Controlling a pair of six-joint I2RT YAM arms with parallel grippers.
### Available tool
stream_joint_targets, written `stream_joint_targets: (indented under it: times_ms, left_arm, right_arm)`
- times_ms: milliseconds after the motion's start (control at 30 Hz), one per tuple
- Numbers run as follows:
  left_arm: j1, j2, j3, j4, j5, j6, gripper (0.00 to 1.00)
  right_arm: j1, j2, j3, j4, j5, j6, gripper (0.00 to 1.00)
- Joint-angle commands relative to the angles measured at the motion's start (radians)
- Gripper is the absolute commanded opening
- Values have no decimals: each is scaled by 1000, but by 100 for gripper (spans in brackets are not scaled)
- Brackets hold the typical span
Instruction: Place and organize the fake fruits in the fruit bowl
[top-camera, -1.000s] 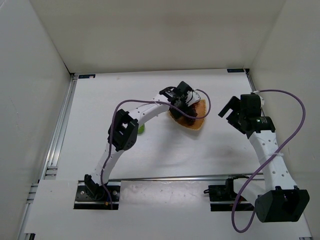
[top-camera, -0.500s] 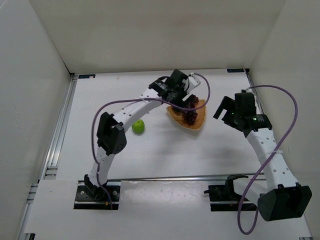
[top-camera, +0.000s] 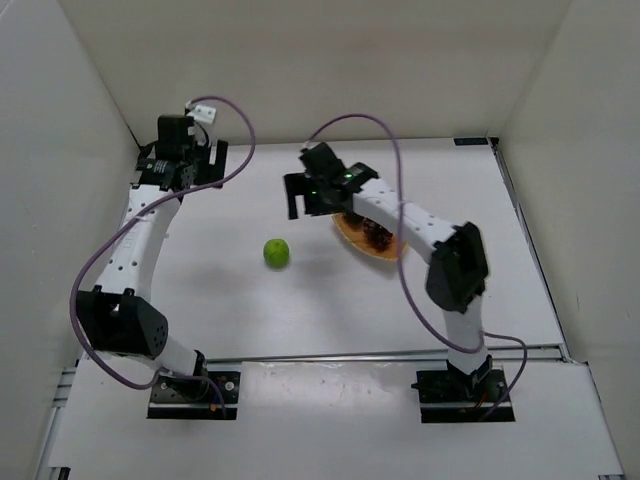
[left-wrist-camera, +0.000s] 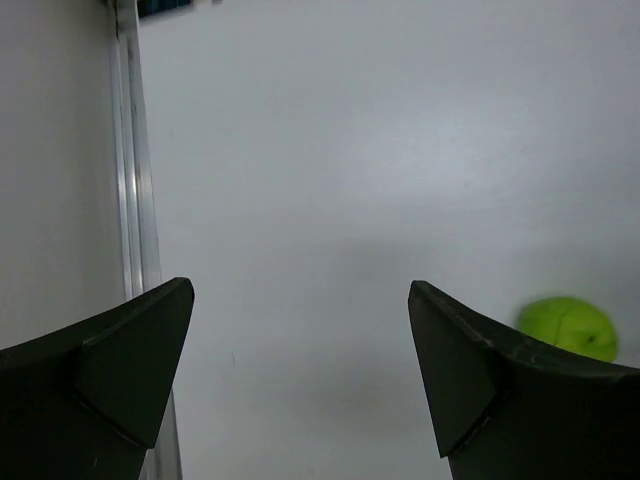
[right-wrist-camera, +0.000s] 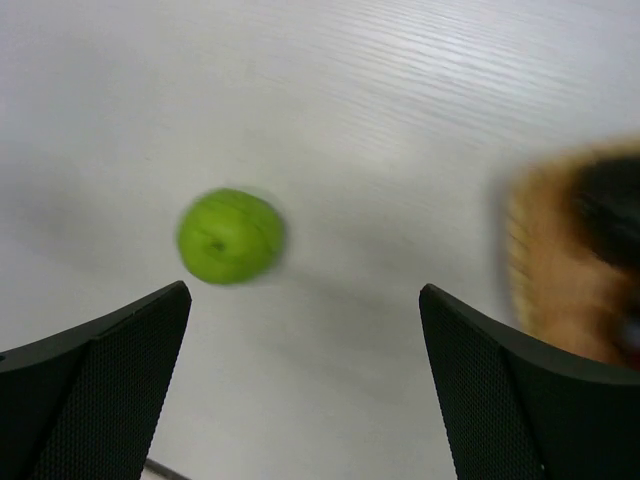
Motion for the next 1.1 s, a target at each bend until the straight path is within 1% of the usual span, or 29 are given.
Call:
stream_joint_targets:
  times_ms: [0, 67, 100, 133, 233, 367, 400, 500, 533, 600, 667, 700, 733, 767, 800, 833, 867, 900, 933, 967, 1000, 1033, 1067]
  left_arm:
    - [89, -57, -157, -51, 30, -51, 100]
    - [159, -91, -220, -41, 39, -51, 100]
    - [179, -100, -269, -41, 39, -51, 100]
    - [198, -109, -292, -41, 53, -51, 100]
    - [253, -122, -355, -41, 90, -51, 100]
    - [267, -133, -398, -41, 113, -51, 100]
    - [276, -133, -398, -41, 113, -51, 100]
    - [276, -133, -398, -41, 122, -60, 100]
    - [276, -133, -398, -41, 122, -60, 100]
    - [276, -133, -398, -41, 131, -60, 100]
    - [276, -133, -398, -41, 131, -60, 100]
    - [276, -133, -398, -41, 142, -60, 100]
    - [276, -133, -398, -41, 142, -60, 100]
    - [276, -133, -398, -41, 142, -60, 100]
    - [276, -133, -398, -41, 142, -60, 100]
    - [276, -133, -398, -41, 142, -60, 100]
    - [276, -133, -398, -41, 151, -60, 100]
    - [276, -142, -398, -51, 151, -60, 100]
    - [276, -142, -409, -51, 162, -60, 100]
    - [276, -142, -418, -51, 171, -60, 100]
    - [276, -142, -418, -51, 171, -60, 100]
    - [276, -142, -418, -51, 180, -60, 100]
    - [276, -142, -418, -51, 180, -60, 100]
  right_arm:
    - [61, 186, 211, -26, -93, -35, 99]
    - [83, 307, 301, -39, -94, -24, 99]
    - [100, 337, 356, -39, -94, -15, 99]
    - [112, 378, 369, -39, -83, -1, 99]
    - [123, 403, 369, -27, -67, 26, 99]
    - [143, 429, 333, -26, -58, 37, 99]
    - [153, 429, 322, -26, -49, 37, 98]
    - [164, 429, 281, -26, -49, 48, 72]
    - [164, 405, 267, -26, -49, 61, 56]
    - [164, 377, 245, -26, -49, 72, 35]
    - [164, 308, 224, -26, -17, 72, 19]
    - [164, 276, 214, -26, -2, 72, 19]
    - [164, 198, 201, -26, 18, 72, 18]
    - [164, 153, 155, -26, 41, 83, 15]
    - [135, 107, 123, -26, 66, 94, 15]
    - [118, 8, 83, -26, 119, 94, 13]
    - [98, -41, 38, -26, 149, 111, 12]
    - [40, -138, -62, -26, 175, 132, 11]
    - [7, -183, -116, -26, 213, 146, 11]
    - [-70, -226, -170, -26, 227, 161, 9]
    - [-110, -293, -274, -26, 227, 189, 7]
    - [-150, -318, -319, -26, 227, 198, 7]
    - [-223, -338, -359, -17, 212, 198, 7]
